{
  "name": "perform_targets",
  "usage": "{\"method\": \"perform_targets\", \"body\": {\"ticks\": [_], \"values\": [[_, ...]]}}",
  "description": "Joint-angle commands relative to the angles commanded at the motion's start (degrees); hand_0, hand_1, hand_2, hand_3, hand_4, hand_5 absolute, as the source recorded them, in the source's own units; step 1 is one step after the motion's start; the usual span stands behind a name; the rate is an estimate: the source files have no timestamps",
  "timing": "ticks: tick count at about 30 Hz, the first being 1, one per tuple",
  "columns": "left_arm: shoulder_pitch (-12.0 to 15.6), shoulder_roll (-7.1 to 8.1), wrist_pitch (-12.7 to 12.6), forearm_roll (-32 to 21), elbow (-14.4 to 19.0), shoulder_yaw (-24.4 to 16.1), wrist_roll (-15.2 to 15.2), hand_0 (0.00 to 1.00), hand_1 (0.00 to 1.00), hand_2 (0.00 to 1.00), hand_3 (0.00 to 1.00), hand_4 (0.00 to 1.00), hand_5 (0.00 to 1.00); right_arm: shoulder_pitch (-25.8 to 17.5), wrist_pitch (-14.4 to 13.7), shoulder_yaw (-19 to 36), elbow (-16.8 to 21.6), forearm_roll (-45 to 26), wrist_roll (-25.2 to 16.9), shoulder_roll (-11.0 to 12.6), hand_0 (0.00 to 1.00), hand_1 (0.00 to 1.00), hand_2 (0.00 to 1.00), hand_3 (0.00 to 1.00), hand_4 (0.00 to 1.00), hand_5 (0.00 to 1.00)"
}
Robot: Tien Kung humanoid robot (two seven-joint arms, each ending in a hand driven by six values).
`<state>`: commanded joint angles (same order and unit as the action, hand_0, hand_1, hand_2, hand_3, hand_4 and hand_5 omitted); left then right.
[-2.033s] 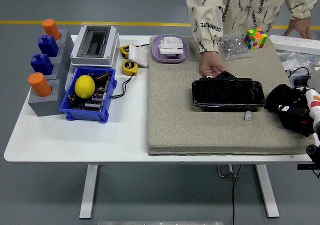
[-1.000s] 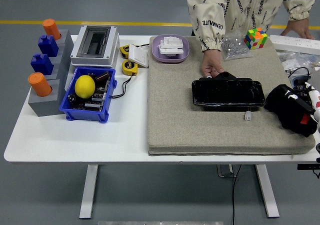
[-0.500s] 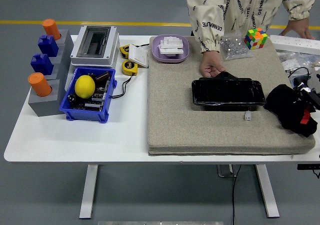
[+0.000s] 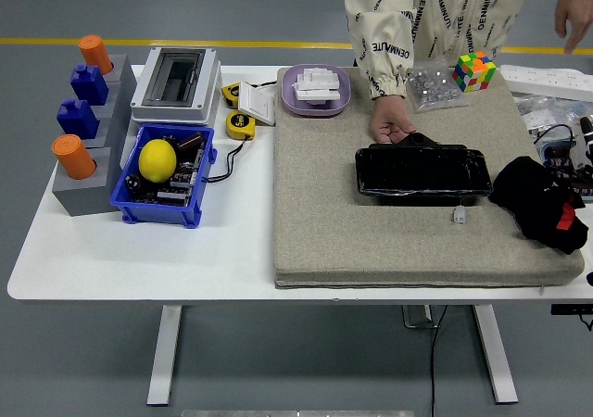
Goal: Pick the rag up,wipe the panel,place it on the desk
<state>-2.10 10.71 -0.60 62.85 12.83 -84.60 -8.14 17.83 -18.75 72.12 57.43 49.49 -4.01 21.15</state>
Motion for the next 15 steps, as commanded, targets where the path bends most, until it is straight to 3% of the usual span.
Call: {"method": "perform_targets", "body": {"ticks": [2, 6, 7, 9, 12, 15], "values": [[-0.01, -0.05, 0.00, 0.01, -0.01, -0.03, 0.00, 0.608, 0.640, 0.654, 0.561, 0.625, 0.436, -0.14, -0.93, 0.31, 0.12, -3.07, -1.69, 0.09, 0.998, 0.950, 0.957, 0.951, 0.998, 0.998], [-0.10, -0.03, 0.00, 0.08, 0.03, -0.07, 0.02, 0.608, 0.640, 0.654, 0.561, 0.625, 0.436, -0.53, -5.69, 1.49, 0.83, -9.80, -7.88, 0.12, 0.998, 0.950, 0.957, 0.951, 0.998, 0.998], [-0.11, -0.03, -0.01, 0.11, 0.03, -0.10, 0.02, 0.609, 0.639, 0.655, 0.561, 0.625, 0.437, -0.68, -6.39, 1.96, 1.13, -11.50, -9.20, 0.12, 0.910, 0.860, 0.864, 0.853, 0.998, 0.998], [-0.15, -0.05, 0.00, 0.12, 0.05, -0.13, 0.02, 0.609, 0.639, 0.655, 0.561, 0.625, 0.437, -1.01, -6.94, 2.94, 1.84, -15.12, -11.40, 0.16, 0.910, 0.860, 0.864, 0.853, 0.998, 0.998], [-0.15, -0.09, -0.01, 0.11, 0.05, -0.14, 0.02, 0.609, 0.639, 0.655, 0.561, 0.625, 0.437, -1.59, -5.57, 4.69, 3.07, -21.11, -13.18, 0.23, 0.910, 0.860, 0.864, 0.853, 0.998, 0.998], [-0.11, -0.16, -0.01, 0.09, 0.02, -0.14, 0.01, 0.610, 0.640, 0.655, 0.561, 0.626, 0.438, -2.13, -1.63, 6.71, 4.21, -27.78, -13.05, 0.29, 0.870, 0.838, 0.857, 0.842, 0.998, 0.998]]}}
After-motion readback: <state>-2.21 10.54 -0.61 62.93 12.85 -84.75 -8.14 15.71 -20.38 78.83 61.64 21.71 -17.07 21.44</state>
